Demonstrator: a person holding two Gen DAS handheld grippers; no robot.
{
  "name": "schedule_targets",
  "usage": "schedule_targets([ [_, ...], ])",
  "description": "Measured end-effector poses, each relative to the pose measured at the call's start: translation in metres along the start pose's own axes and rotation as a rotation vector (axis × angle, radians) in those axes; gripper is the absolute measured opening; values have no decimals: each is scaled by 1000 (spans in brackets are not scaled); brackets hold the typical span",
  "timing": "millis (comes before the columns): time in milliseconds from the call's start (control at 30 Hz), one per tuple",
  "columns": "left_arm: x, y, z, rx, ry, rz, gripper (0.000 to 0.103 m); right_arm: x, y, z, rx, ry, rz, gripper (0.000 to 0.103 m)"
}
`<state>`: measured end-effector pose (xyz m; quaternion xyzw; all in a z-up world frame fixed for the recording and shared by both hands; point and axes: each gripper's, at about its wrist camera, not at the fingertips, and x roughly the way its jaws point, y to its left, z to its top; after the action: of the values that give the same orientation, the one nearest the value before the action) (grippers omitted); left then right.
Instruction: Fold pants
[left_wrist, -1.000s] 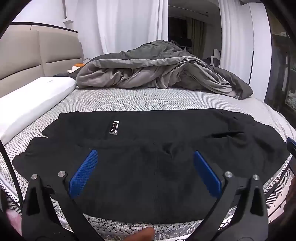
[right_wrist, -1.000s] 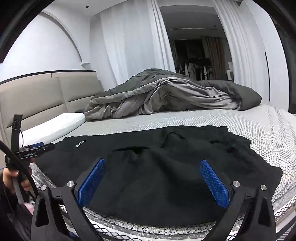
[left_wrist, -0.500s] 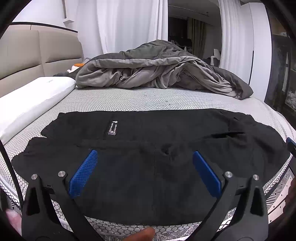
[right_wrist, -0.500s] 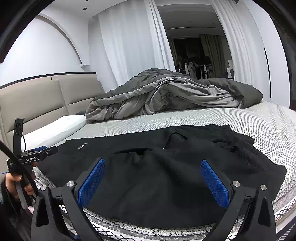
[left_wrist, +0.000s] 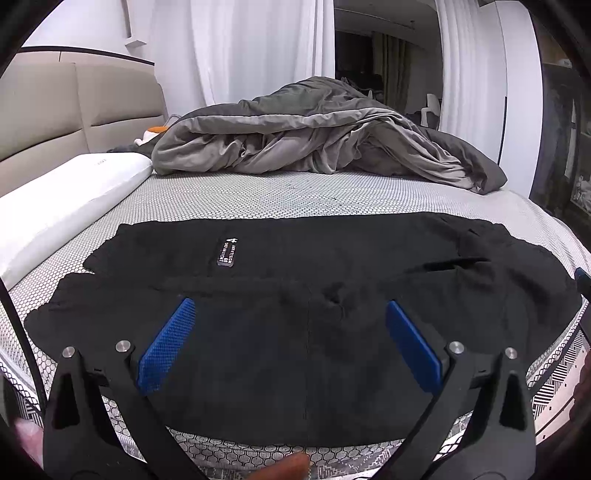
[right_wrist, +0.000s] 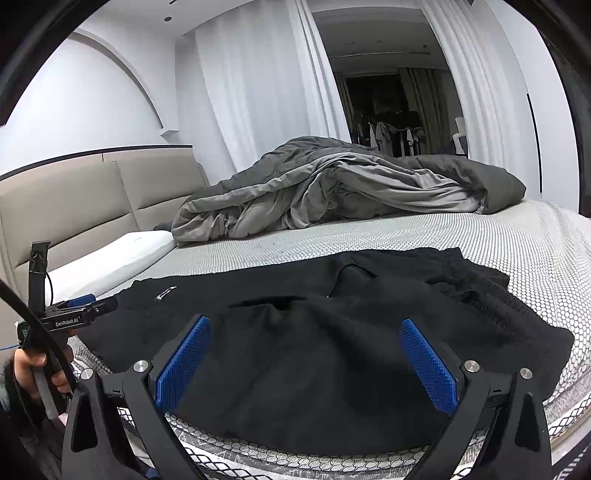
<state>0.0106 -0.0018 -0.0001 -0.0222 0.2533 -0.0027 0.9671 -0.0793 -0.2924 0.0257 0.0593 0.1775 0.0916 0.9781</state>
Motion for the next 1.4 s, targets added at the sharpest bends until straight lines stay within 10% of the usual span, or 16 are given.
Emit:
schedule_targets([
  [1400,2,-1,-1,7,2,0,102,2,6,4,8,2,11,103],
])
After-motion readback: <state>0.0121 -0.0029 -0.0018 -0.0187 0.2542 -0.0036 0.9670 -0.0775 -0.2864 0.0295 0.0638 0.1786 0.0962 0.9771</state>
